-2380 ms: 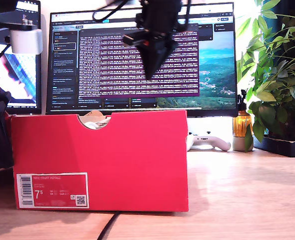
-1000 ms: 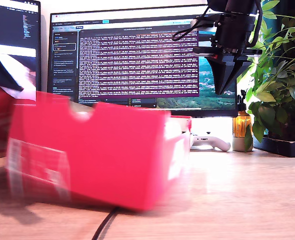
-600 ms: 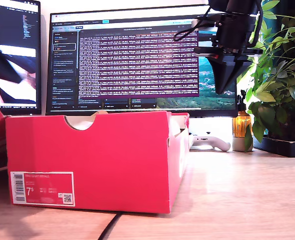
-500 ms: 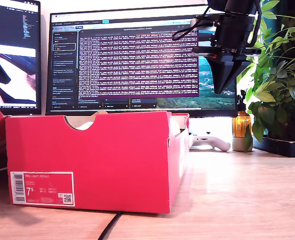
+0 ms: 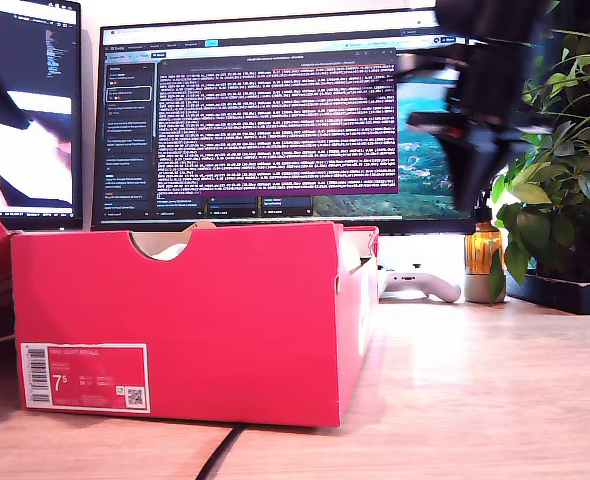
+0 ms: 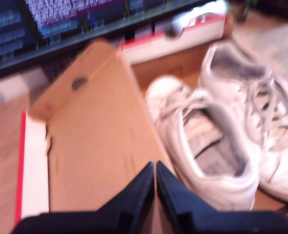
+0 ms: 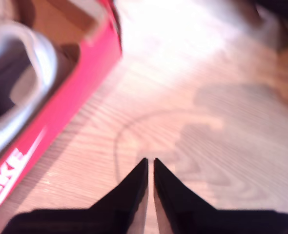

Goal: Pack the white shoes by picking the first shoe and placing it inside the red shoebox, left side, then picking and rotating the second shoe and placing it in the shoebox

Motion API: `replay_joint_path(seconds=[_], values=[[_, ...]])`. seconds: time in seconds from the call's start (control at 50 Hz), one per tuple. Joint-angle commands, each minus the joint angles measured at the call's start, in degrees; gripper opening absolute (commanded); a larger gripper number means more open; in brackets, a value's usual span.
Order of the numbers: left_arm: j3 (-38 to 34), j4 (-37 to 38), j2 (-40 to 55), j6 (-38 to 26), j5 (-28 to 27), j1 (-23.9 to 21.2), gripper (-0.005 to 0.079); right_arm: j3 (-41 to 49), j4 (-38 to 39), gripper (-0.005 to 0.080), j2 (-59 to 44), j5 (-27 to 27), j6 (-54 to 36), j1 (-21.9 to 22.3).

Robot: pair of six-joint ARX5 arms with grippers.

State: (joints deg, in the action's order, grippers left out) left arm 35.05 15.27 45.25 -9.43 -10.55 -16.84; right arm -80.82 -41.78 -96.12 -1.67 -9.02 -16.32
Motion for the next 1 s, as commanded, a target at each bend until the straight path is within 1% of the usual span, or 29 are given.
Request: replay_joint_path(seconds=[0.0,0.12,0.3,0.36,0.4,0.42,0.58,0.66,0.76,0.84,0.98], values=[[0.0,0.0,0.4,-0.6,-0.7,0.0,-0.0019,4.0,3.4,-0.0008,4.2,0.2,0.2,0.5],[-0.7,-1.4,0.4,-2.0,-1.0,0.6,-0.0019,11.6,8.9,-0.0008,9.6,-0.4,0.0,1.2],[-4.8,-5.2,-1.6,-1.8,-1.1,4.3,-0.0019,24.0,19.9,-0.0008,18.7,-0.7,0.0,4.5],[-6.4,-7.4,-3.0,0.0,-1.2,5.7,-0.0019,28.2,24.0,-0.0008,21.7,-1.5,0.0,5.7],[-7.3,-8.7,-4.0,0.0,-1.5,6.8,-0.0019,31.0,26.9,-0.0008,23.7,-2.3,0.0,6.6],[-7.7,-9.4,-4.4,1.5,-1.7,7.2,-0.0019,32.2,28.5,-0.0008,24.5,-2.5,0.0,7.1],[-11.2,-15.1,-6.8,3.0,-2.7,10.3,-0.0019,41.9,37.4,-0.0008,30.4,-3.4,0.2,11.0],[-14.1,-18.4,-8.0,6.1,-2.5,11.5,-0.0019,46.8,42.9,-0.0008,32.5,-3.4,0.3,12.9],[-18.0,-23.3,-9.2,6.7,-2.5,12.8,-0.0019,51.5,48.9,-0.0008,33.8,-3.1,0.2,15.1],[-20.7,-25.9,-10.7,8.1,-2.4,13.1,-0.0019,53.9,52.0,-0.0008,34.3,-1.5,0.2,16.1],[-24.5,-28.9,-12.8,8.0,-1.5,13.9,-0.0019,57.2,56.9,-0.0008,34.4,0.5,0.7,16.7]])
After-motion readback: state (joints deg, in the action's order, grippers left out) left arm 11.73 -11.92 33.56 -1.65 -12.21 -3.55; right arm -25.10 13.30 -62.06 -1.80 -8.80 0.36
